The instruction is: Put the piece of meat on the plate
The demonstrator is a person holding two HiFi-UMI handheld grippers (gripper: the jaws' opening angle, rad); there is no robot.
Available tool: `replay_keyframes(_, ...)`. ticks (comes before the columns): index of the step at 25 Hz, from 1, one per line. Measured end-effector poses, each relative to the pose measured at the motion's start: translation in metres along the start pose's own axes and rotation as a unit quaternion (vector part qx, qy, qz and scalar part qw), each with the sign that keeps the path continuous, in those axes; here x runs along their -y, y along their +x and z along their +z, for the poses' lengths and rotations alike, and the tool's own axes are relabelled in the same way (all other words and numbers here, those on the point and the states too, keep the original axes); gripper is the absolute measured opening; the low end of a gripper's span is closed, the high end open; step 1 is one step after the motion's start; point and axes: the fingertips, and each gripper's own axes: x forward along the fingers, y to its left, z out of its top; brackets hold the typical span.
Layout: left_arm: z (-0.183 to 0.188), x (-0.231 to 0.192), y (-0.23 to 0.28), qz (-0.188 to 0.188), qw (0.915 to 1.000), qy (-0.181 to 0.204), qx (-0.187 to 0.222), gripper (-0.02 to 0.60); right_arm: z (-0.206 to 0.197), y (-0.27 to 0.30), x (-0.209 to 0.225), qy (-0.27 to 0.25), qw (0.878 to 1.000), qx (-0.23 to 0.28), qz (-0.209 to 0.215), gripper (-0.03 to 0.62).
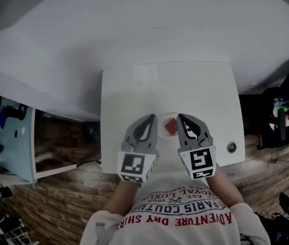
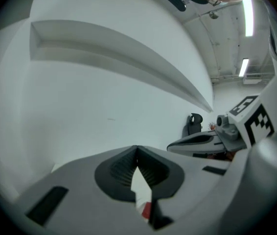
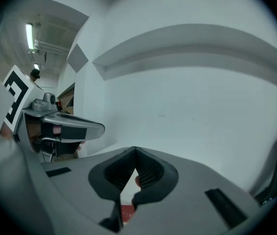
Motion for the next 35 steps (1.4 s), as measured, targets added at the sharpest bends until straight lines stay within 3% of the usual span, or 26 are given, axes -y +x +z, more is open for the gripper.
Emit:
replay_keyframes(4,0.037,0.007,-0.011,-0.009,0.9988,0.028,0.04,0.006,0.034,-0.021,0.004,-0.006,0.999,0.049,-0.024,0.012)
replay_keyframes(7,0.053,0.014,-0.021,-0.017,0.997,0.038,0.064,0.006,0.049,-0.032,-0.002,-0.02,0.997,0.074,-0.013,0.012)
replay_keyframes(14,0.068,0.009,-0.034,-0.02,0.9955,0.041,0.083,0.006,0.06,-0.041,-0.012,-0.031,0.993,0.11,-0.004,0.012)
replay_keyframes(35,0.06,0.006,-0.04,-0.021,0.9955,0.044,0.082,0.006,0.06,-0.041,-0.013,-0.047,0.992,0.113,-0.03,0.012)
